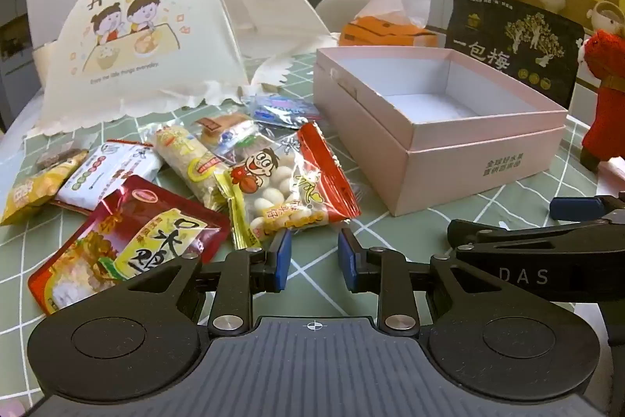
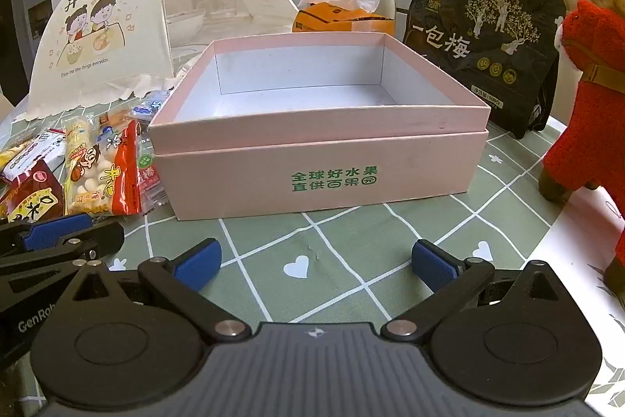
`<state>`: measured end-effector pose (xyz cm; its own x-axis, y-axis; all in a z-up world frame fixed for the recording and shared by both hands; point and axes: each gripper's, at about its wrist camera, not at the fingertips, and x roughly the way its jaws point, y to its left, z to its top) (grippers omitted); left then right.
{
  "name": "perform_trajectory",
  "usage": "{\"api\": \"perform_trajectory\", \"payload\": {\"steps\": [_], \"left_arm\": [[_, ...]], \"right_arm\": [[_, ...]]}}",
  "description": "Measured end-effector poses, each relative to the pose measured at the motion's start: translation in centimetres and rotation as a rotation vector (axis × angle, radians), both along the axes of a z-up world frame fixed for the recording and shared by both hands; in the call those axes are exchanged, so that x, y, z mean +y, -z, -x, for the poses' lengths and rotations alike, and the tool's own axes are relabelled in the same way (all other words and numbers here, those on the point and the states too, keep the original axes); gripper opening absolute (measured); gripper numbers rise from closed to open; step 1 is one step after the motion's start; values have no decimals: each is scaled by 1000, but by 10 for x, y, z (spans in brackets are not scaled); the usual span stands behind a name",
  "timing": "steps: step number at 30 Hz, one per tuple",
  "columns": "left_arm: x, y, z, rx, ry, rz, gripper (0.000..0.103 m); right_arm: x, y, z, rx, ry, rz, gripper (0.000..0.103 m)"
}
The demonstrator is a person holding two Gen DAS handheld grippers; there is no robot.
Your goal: Organize snacks
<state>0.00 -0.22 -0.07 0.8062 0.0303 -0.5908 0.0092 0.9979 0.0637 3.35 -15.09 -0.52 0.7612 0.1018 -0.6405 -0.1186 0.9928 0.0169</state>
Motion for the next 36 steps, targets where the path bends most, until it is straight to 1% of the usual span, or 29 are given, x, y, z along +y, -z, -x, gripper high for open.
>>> {"api": "perform_trajectory", "payload": {"steps": [4,5,6,36], "left_arm": [[-10,0,0,1,0,0,31],[0,-1,0,0,0,37,31],[2,-1,0,1,0,48,31],[2,-1,0,2,0,48,31]], "right_arm": [[0,0,0,-1,0,2,103],[0,0,0,-1,0,1,103],[0,0,0,-1,0,1,103],[0,0,0,-1,0,2,103]]}}
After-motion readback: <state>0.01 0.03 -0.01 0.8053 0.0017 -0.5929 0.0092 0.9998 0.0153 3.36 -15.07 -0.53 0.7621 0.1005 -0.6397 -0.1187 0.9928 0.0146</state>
